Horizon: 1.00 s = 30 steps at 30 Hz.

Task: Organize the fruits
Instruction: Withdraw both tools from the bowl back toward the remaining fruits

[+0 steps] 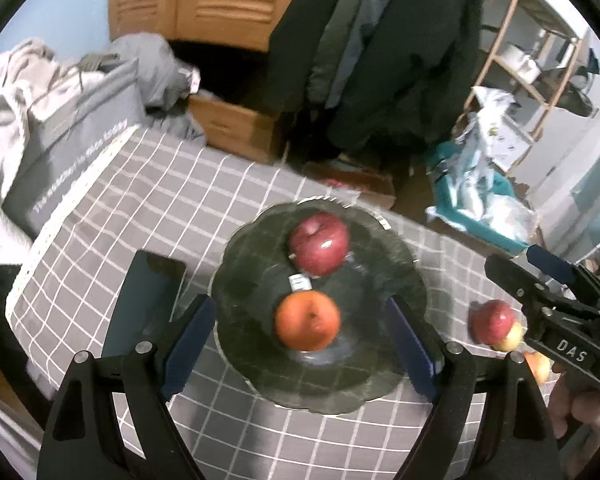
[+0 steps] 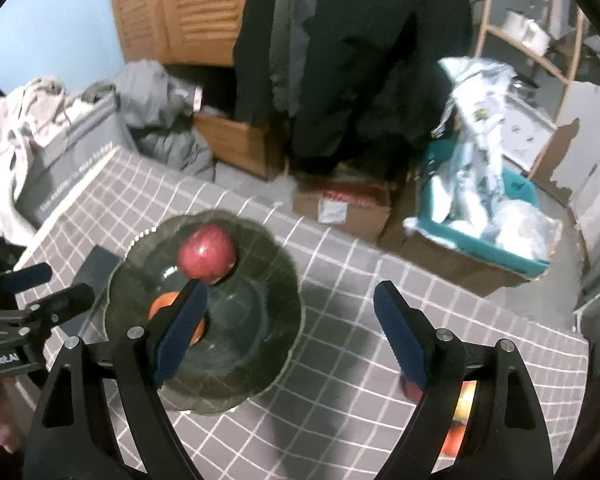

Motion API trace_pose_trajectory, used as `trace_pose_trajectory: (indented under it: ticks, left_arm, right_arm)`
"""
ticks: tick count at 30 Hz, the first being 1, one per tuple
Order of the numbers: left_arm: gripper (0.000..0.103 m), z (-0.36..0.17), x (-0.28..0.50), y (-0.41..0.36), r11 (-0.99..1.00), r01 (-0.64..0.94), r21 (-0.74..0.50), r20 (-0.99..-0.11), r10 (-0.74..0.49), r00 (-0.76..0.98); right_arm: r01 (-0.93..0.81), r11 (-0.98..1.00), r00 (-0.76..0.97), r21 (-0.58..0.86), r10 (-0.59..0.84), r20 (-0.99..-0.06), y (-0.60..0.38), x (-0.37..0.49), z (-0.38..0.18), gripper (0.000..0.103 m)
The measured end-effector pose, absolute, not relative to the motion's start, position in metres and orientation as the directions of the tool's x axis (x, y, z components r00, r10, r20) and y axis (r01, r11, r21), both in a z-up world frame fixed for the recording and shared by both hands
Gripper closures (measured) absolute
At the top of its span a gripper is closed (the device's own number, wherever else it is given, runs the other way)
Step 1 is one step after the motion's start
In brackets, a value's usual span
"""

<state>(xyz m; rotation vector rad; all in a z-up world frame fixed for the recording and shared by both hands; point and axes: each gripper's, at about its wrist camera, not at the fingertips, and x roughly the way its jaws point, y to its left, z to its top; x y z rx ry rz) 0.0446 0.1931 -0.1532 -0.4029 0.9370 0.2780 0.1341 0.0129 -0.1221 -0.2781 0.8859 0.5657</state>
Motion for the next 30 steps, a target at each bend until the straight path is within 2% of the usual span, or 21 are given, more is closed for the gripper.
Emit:
trace_pose_trajectory:
  ticks: [8, 14, 30]
  left_arm:
    - [0.011, -0.118, 0.039, 0.162, 0.920, -0.330, -0.213, -0.777, 0.044, 0.628]
    - [0.002, -0.093, 0.033, 0.137, 0.938, -0.282, -0.203, -0.734, 0.045, 0.678]
    - [0.001, -0.060, 0.028, 0.078, 0.975, -0.169, -0.143, -0.674, 0.029, 0.738]
  right_arm:
    - [-0.527, 0.849, 0.600, -0.026, 0.351, -0.719, -0.035, 0.112, -0.068, 0.018]
    - [-0.498, 0.866, 0.644, -0.033, 0.344, -0.683, -0.069, 0.096, -0.044, 0.018]
    - [-0.456, 0.889, 0.704, -0.034, 0.337, -0.625, -0.139, 0.064, -0.017, 0.018]
